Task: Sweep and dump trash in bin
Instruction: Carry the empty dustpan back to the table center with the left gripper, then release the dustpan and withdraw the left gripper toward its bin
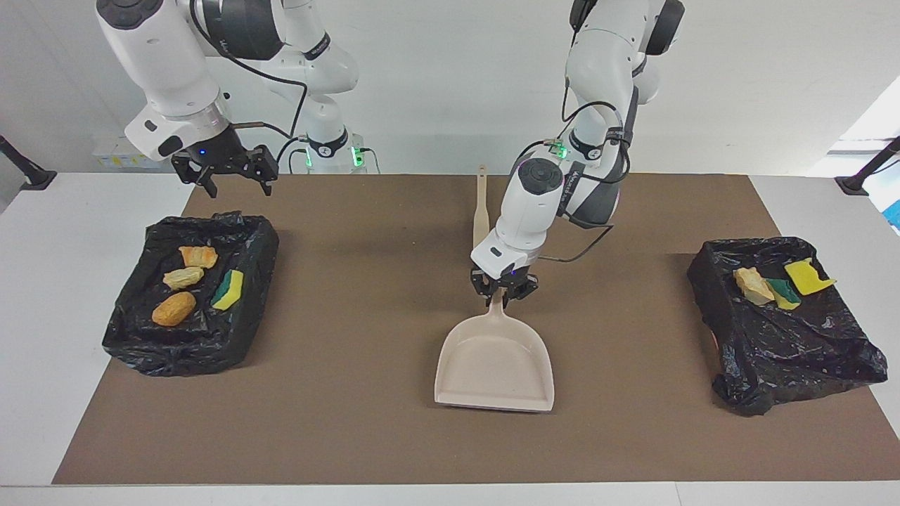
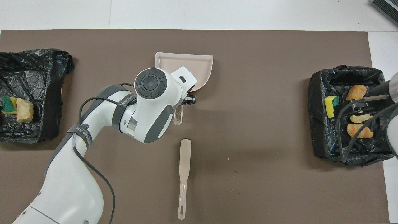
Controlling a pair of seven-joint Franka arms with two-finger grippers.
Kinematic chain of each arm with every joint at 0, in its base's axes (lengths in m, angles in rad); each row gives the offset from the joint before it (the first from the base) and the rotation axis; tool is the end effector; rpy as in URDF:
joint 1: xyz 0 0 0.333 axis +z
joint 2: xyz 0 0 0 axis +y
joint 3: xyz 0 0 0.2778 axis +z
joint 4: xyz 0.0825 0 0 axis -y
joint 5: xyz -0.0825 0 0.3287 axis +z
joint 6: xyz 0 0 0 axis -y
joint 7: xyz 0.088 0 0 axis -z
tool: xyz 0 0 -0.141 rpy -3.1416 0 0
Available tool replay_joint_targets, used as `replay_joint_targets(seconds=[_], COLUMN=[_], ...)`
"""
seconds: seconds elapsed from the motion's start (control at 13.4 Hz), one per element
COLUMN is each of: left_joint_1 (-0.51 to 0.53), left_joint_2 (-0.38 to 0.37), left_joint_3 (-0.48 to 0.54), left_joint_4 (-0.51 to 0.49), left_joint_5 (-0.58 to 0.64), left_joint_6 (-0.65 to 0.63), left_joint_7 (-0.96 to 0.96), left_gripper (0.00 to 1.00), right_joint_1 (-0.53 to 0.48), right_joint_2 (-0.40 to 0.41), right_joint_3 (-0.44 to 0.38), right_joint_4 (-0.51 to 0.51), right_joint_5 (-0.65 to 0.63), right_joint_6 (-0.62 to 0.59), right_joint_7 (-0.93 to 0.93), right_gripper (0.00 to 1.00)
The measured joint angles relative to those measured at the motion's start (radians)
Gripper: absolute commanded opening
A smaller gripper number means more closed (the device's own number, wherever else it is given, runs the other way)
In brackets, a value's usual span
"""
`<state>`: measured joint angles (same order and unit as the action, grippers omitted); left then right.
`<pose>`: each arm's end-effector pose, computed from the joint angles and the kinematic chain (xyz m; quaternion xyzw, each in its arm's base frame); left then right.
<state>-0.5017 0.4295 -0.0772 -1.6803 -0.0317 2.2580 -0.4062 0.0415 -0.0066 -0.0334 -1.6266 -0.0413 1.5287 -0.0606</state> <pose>0.5229 -0.3388 0.3276 0.9942 -0.0722 0.0521 0.0606 0.4878 -0.0021 0.5293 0.9982 0.0344 -0.0461 0.0193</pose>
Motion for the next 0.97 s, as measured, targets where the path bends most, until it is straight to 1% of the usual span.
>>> replay_joint_targets(seconds=[0.15,0.22,0.37,0.45,0.52,0.74,0.97], left_joint_1=[0.000,0.000,0.000,0.000,0.000,0.004,0.038], left_joint_2=[0.000,0.000,0.000,0.000,0.000,-0.006,-0.042], left_joint_3=[0.001,0.001,0.002,0.003,0.004,0.018,0.028], left_joint_4=[0.000,0.000,0.000,0.001,0.002,0.013,0.017], left_joint_5=[0.000,0.000,0.000,0.000,0.000,0.005,0.010], left_joint_6=[-0.001,-0.001,-0.001,-0.001,-0.001,-0.001,-0.043], left_joint_7=[0.000,-0.001,-0.001,-0.001,-0.001,0.001,0.018], left_gripper=[0.43,0.48,0.70,0.88,1.00,1.00,1.00], right_joint_1=[0.000,0.000,0.000,0.000,0.000,0.000,0.000], right_joint_2=[0.000,0.000,0.000,0.000,0.000,0.000,0.000], right_joint_3=[0.000,0.000,0.000,0.000,0.000,0.000,0.000], right_joint_4=[0.000,0.000,0.000,0.000,0.000,0.000,0.000], right_joint_5=[0.000,0.000,0.000,0.000,0.000,0.000,0.000], right_joint_6=[0.000,0.000,0.000,0.000,0.000,0.000,0.000], right_joint_7=[0.000,0.000,0.000,0.000,0.000,0.000,0.000], right_gripper=[1.00,1.00,1.00,1.00,1.00,1.00,1.00])
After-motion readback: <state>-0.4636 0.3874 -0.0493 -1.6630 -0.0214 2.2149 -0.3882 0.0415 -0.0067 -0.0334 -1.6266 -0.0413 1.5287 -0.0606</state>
